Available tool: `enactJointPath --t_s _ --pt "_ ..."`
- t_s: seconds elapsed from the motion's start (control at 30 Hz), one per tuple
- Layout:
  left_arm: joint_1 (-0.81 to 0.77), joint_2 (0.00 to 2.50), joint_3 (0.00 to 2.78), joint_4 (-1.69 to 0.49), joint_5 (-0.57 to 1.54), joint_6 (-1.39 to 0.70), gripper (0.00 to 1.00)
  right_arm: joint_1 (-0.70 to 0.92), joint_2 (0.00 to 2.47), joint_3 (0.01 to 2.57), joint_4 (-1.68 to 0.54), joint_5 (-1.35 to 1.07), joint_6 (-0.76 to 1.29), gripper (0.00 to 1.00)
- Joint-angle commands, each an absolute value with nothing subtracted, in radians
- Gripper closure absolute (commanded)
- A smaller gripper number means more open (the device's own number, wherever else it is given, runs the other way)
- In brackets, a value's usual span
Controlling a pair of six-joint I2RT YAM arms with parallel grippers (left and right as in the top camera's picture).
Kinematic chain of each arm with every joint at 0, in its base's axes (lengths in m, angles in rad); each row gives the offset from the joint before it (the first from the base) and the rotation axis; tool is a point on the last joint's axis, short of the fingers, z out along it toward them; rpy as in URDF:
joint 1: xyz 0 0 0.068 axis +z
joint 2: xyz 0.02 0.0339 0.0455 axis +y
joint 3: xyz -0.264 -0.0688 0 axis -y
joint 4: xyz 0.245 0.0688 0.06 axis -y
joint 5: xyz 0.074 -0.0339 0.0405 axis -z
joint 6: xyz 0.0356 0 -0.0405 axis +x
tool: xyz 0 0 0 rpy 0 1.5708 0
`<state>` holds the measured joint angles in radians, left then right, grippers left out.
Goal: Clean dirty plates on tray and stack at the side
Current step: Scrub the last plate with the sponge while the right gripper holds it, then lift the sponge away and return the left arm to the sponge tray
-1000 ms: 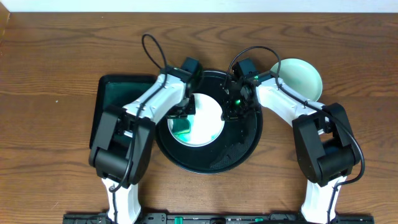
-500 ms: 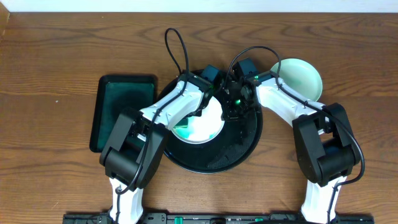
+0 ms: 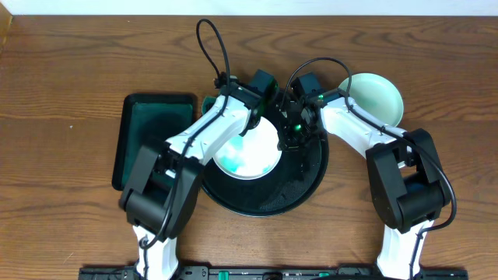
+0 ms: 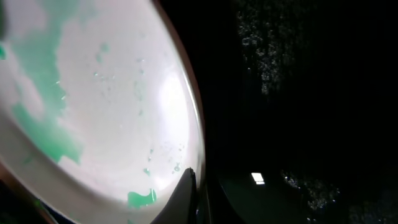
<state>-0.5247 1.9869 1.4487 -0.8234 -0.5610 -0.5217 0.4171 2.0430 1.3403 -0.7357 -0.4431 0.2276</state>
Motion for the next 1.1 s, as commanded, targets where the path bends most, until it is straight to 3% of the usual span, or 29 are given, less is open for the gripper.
enactJointPath --t_s 0.0,0.77,1.07 --pt "-0.516 1.917 1.475 -0.858 -0.618 -0.532 0.93 0.393 2.056 1.327 -0.747 -0.321 0.204 0.99" --pt "-0.511 1.786 1.475 -0.945 -0.532 -0.523 0.93 0.393 2.055 1.328 -0.772 -0.322 0.2 0.99" --pt "-0.429 1.722 1.475 -1.018 -0.448 -0.521 0.93 0.393 2.055 1.328 -0.778 -0.322 0.2 0.98"
